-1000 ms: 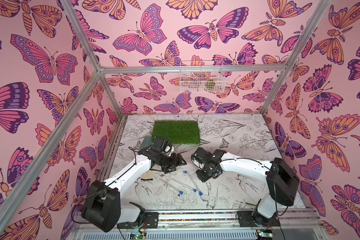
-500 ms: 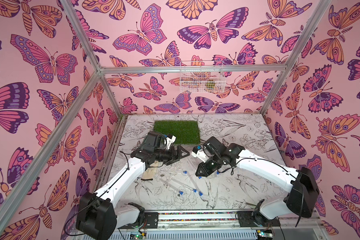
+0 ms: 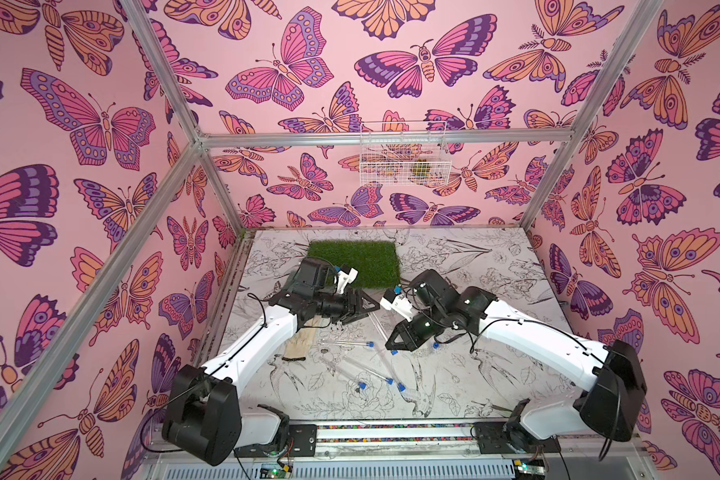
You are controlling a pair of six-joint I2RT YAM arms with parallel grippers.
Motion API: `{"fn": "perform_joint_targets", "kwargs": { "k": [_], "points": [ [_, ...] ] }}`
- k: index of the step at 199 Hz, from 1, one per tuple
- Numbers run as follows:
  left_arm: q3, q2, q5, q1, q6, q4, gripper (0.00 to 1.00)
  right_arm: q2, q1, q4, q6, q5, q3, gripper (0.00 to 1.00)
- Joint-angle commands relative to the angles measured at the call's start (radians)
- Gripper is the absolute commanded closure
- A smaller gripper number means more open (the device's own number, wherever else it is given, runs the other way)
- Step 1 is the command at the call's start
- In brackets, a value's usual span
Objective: Remove stoppers from test tubes
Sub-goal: Pick up the test tube at the center of the board.
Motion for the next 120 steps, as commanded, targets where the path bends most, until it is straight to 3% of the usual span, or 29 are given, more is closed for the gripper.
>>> {"fn": "perform_joint_targets", "kwargs": {
  "k": [1,51,79,107,120],
  "points": [
    [0.022,0.013,0.029,-0.004,0.005,0.010,0.50,-0.023,0.000,0.008,0.007,-0.007,0.003,0.80],
    [0.034,0.038,0.040,-0.003,-0.012,0.014,0.78,-0.014,0.001,0.001,-0.004,-0.001,0.013,0.81],
    [0.031,0.050,0.041,-0.001,-0.020,0.013,0.83,-0.007,0.001,-0.007,-0.013,0.014,0.016,0.80],
    [0.031,0.056,0.038,0.000,-0.028,0.013,0.89,-0.018,-0.002,-0.011,-0.015,0.056,0.028,0.70],
    [0.035,0.056,0.035,0.002,-0.031,0.014,0.90,-0.032,-0.009,-0.013,-0.012,0.080,0.034,0.60]
  ]
}}
